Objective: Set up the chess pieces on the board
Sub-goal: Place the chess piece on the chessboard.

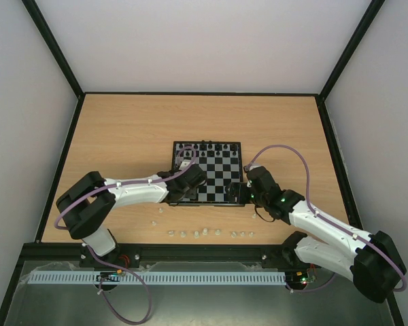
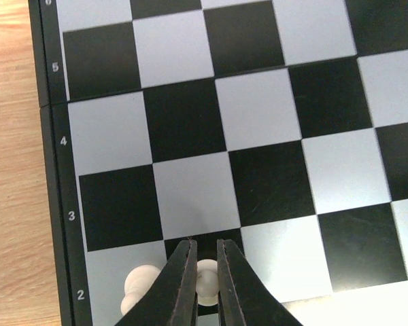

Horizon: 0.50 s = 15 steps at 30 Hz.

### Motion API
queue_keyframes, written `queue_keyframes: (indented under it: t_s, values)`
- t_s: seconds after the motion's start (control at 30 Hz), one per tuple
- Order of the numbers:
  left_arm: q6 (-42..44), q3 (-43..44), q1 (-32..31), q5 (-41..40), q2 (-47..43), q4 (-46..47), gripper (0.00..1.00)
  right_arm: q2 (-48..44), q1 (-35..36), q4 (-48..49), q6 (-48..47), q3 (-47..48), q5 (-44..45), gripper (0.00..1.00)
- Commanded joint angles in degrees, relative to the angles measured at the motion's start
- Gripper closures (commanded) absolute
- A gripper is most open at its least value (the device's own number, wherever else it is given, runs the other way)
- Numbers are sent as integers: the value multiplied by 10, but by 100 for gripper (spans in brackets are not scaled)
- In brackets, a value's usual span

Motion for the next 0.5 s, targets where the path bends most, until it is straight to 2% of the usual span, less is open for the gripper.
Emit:
queue_keyframes:
  t_s: [0.0, 0.47]
  values:
    - [-6, -17, 3, 4, -7, 10, 97, -5, -3, -7, -4, -8, 6, 10]
    - [-5, -21, 3, 13, 0, 20, 92, -4, -2, -6, -4, -8, 5, 10]
